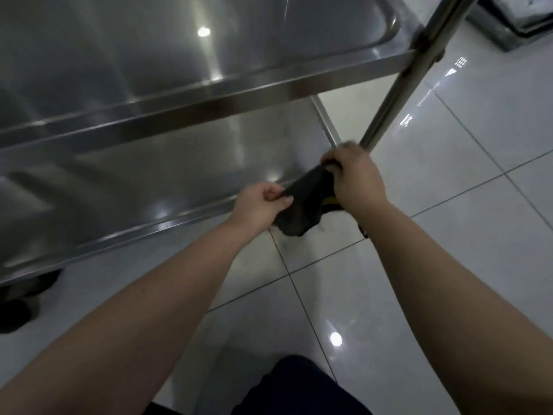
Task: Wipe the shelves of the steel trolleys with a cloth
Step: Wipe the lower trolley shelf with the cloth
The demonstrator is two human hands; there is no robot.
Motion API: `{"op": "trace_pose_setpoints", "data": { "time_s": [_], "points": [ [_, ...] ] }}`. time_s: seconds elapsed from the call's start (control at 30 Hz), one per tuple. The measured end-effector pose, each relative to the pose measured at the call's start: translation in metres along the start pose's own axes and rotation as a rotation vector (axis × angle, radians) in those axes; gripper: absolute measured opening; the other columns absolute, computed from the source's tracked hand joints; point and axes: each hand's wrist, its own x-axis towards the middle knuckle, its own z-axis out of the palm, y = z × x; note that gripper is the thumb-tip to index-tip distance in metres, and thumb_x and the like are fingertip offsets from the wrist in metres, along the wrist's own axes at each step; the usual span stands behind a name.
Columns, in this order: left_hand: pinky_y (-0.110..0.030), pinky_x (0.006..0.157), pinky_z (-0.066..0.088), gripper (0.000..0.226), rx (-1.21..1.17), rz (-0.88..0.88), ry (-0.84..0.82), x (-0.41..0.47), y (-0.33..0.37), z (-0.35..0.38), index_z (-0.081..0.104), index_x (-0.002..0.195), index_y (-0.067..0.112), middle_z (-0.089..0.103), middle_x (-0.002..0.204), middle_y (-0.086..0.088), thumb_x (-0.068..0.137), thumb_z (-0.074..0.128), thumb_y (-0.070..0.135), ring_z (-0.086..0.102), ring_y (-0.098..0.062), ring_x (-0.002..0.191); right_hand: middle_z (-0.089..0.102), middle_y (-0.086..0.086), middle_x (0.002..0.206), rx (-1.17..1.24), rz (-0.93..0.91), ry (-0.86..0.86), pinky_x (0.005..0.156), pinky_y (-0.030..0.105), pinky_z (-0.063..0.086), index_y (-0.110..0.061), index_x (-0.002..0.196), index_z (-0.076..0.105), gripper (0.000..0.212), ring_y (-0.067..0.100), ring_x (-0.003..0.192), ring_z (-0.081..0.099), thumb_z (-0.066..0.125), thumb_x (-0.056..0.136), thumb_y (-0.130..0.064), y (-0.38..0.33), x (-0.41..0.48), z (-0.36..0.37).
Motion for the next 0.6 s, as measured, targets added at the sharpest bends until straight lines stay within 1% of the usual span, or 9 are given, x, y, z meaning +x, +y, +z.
{"op": "trace_pose_setpoints", "data": {
  "time_s": [0.1, 0.13, 0.17, 0.23, 0.3, 0.37, 0.43, 0.57, 0.6],
  "points": [
    [-0.024, 0.076, 0.054, 0.002, -0.01, 0.066, 0.19, 0.035, 0.002, 0.003, 0.071, 0.087, 0.02, 0.072, 0.082, 0.005, 0.086, 0.073, 0.018, 0.068, -0.011, 0.08, 0.059, 0.016, 0.119, -0.204, -0.109, 0.154, 0.088, 0.045, 0.041, -0.013, 0.11, 0.069, 0.026, 0.04, 0.109, 0.052, 0.052, 0.091, -0.013, -0.008, 0.058, 0.014],
    [-0.025, 0.087, 0.05, 0.017, 0.107, 0.089, 0.24, 0.043, 0.001, 0.0, 0.07, 0.104, 0.017, 0.071, 0.098, 0.0, 0.088, 0.069, 0.023, 0.065, -0.015, 0.094, 0.052, 0.016, 0.134, -0.289, -0.081, 0.151, 0.096, 0.048, 0.036, -0.019, 0.123, 0.064, 0.033, 0.043, 0.122, 0.044, 0.053, 0.091, -0.019, -0.012, 0.069, 0.022],
    [-0.023, 0.094, 0.043, 0.033, 0.275, 0.102, 0.263, 0.051, -0.007, -0.005, 0.063, 0.122, 0.017, 0.065, 0.117, -0.004, 0.091, 0.065, 0.028, 0.059, -0.018, 0.11, 0.037, 0.016, 0.149, -0.348, -0.028, 0.083, 0.106, 0.052, 0.026, -0.024, 0.138, 0.051, 0.046, 0.045, 0.136, 0.029, 0.055, 0.093, -0.025, -0.015, 0.077, 0.037],
    [-0.029, 0.11, 0.027, 0.047, 0.642, 0.132, 0.276, 0.062, -0.03, -0.019, 0.045, 0.142, 0.02, 0.046, 0.144, -0.005, 0.097, 0.052, 0.033, 0.037, -0.022, 0.137, 0.006, 0.016, 0.162, -0.351, 0.115, -0.134, 0.116, 0.057, 0.005, -0.028, 0.155, 0.016, 0.071, 0.048, 0.145, -0.002, 0.054, 0.095, -0.034, -0.012, 0.081, 0.073],
    [-0.04, 0.119, 0.007, 0.05, 0.952, 0.169, 0.235, 0.067, -0.057, -0.034, 0.032, 0.15, 0.026, 0.027, 0.159, -0.002, 0.101, 0.04, 0.035, 0.011, -0.026, 0.149, -0.002, 0.013, 0.163, -0.282, 0.229, -0.283, 0.118, 0.058, -0.002, -0.026, 0.156, 0.005, 0.074, 0.047, 0.146, -0.009, 0.047, 0.098, -0.04, -0.002, 0.072, 0.108],
    [-0.047, 0.119, -0.003, 0.053, 1.149, 0.205, 0.165, 0.07, -0.078, -0.042, 0.019, 0.154, 0.031, 0.009, 0.163, 0.002, 0.102, 0.032, 0.038, -0.005, -0.027, 0.15, -0.002, 0.008, 0.164, -0.238, 0.232, -0.357, 0.118, 0.058, -0.004, -0.027, 0.157, 0.005, 0.067, 0.044, 0.147, -0.01, 0.037, 0.101, -0.045, 0.009, 0.062, 0.132],
    [-0.049, 0.118, -0.006, 0.055, 1.214, 0.22, 0.154, 0.076, -0.09, -0.046, 0.011, 0.154, 0.035, 0.001, 0.164, 0.004, 0.102, 0.025, 0.044, -0.01, -0.028, 0.149, -0.003, 0.006, 0.165, -0.285, 0.178, -0.377, 0.116, 0.06, -0.009, -0.031, 0.156, 0.007, 0.06, 0.043, 0.147, -0.01, 0.029, 0.102, -0.048, 0.017, 0.055, 0.148],
    [-0.052, 0.117, -0.009, 0.054, 1.183, 0.139, 0.216, 0.107, -0.091, -0.05, 0.007, 0.154, 0.038, -0.002, 0.164, 0.004, 0.102, 0.016, 0.049, -0.012, -0.029, 0.149, 0.012, 0.012, 0.163, -0.374, 0.145, -0.201, 0.111, 0.068, -0.012, -0.028, 0.144, 0.035, 0.048, 0.047, 0.146, -0.003, 0.033, 0.101, -0.047, 0.018, 0.068, 0.157],
    [-0.054, 0.117, -0.009, 0.054, 1.197, 0.118, 0.215, 0.113, -0.092, -0.049, 0.005, 0.154, 0.038, -0.003, 0.164, 0.004, 0.101, 0.015, 0.05, -0.012, -0.029, 0.149, 0.007, 0.01, 0.164, -0.354, 0.14, -0.167, 0.112, 0.068, -0.01, -0.028, 0.145, 0.033, 0.049, 0.048, 0.146, -0.004, 0.035, 0.1, -0.048, 0.019, 0.076, 0.158]
  ]
}}
